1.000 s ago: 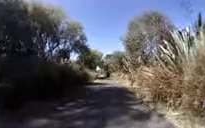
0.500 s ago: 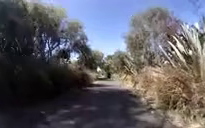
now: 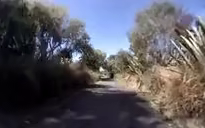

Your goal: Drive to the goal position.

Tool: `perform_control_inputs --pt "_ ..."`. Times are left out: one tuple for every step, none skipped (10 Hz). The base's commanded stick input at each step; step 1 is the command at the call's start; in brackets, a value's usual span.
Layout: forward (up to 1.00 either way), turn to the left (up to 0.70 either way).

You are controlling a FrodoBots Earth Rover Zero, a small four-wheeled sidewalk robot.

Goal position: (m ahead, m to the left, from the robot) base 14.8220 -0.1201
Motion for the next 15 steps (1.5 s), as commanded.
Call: perform_control_inputs --pt "0.85 0.00" --pt "0.85 0.00" --pt "0.85 0.00" --pt "0.85 0.00" --pt "0.85 0.09" --pt "0.85 0.20" --pt "0.85 0.31" --pt "0.85 0.00" --pt "0.85 0.00" --pt "0.85 0.00" --pt "0.85 0.00" --pt "0.85 0.00" --pt "0.85 0.00" --pt "0.85 0.00" --pt "0.85 0.00"
